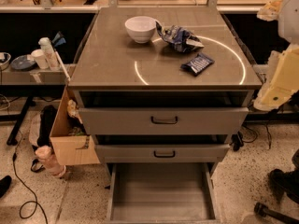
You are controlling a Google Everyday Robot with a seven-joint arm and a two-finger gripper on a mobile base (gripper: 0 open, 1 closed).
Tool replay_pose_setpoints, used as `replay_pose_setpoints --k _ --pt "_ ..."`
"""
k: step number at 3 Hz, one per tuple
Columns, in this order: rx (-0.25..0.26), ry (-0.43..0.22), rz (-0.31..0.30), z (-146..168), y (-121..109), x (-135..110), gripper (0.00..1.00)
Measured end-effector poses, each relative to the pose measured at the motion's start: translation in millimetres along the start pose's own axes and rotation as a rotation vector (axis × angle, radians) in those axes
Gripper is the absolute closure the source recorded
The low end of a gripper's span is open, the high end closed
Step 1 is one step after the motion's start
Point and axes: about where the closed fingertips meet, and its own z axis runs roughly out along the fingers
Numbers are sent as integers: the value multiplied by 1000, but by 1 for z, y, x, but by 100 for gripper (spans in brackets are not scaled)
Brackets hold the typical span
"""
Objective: Place rxbar blueberry into bottom drawer
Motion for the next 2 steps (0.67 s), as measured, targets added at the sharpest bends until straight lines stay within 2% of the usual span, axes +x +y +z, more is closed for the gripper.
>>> replay_pose_setpoints --k 1,2 --pt "5 -4 1 -2 0 0 0" --pt "-19 -22 11 11 -21 2 0"
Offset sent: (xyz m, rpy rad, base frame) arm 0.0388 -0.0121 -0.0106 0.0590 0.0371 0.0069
